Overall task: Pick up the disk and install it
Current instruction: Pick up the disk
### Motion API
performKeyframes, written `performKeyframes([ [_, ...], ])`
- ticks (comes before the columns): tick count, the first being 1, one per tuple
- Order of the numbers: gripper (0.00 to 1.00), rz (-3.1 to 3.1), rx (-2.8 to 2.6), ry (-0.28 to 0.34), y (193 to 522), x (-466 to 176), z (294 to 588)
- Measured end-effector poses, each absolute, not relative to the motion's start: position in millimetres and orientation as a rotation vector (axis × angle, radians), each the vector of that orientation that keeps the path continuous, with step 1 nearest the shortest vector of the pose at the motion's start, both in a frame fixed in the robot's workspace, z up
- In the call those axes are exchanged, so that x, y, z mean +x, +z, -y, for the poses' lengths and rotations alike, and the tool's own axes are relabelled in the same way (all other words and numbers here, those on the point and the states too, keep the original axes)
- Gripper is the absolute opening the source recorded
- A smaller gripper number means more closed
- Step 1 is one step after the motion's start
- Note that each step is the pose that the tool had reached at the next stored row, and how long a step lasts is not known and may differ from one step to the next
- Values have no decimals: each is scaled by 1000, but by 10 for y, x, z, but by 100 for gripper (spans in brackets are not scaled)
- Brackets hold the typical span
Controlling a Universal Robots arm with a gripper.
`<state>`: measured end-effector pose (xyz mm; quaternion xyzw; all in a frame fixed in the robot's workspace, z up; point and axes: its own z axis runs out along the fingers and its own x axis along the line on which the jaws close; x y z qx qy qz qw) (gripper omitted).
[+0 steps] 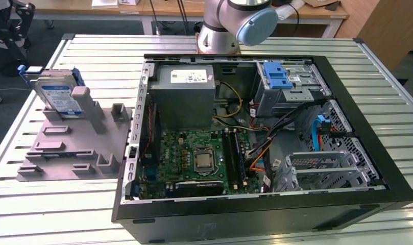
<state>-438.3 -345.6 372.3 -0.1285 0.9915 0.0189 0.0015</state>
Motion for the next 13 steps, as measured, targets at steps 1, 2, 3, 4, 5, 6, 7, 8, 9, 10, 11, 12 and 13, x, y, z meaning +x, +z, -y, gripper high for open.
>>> performKeyframes([
  [1,11,-3111,-415,59,3723,-4383,3456],
  [2,11,-3109,-426,59,3723,-4383,3455],
  [3,11,-3108,-437,60,3723,-4383,3455],
  [4,11,-3107,-446,60,3723,-4383,3455],
  [5,11,-3106,-454,60,3723,-4383,3455],
  [6,11,-3104,-462,60,3723,-4383,3454],
  [7,11,-3103,-471,60,3723,-4383,3454],
  [8,11,-3102,-479,60,3723,-4383,3454],
  [9,11,-3101,-487,60,3723,-4384,3454],
  [10,11,-3091,-553,60,3723,-4383,3454],
  [11,11,-3089,-565,60,3722,-4383,3454],
  [12,11,-3087,-577,60,3722,-4384,3454],
  [13,11,-3084,-591,60,3722,-4383,3454],
])
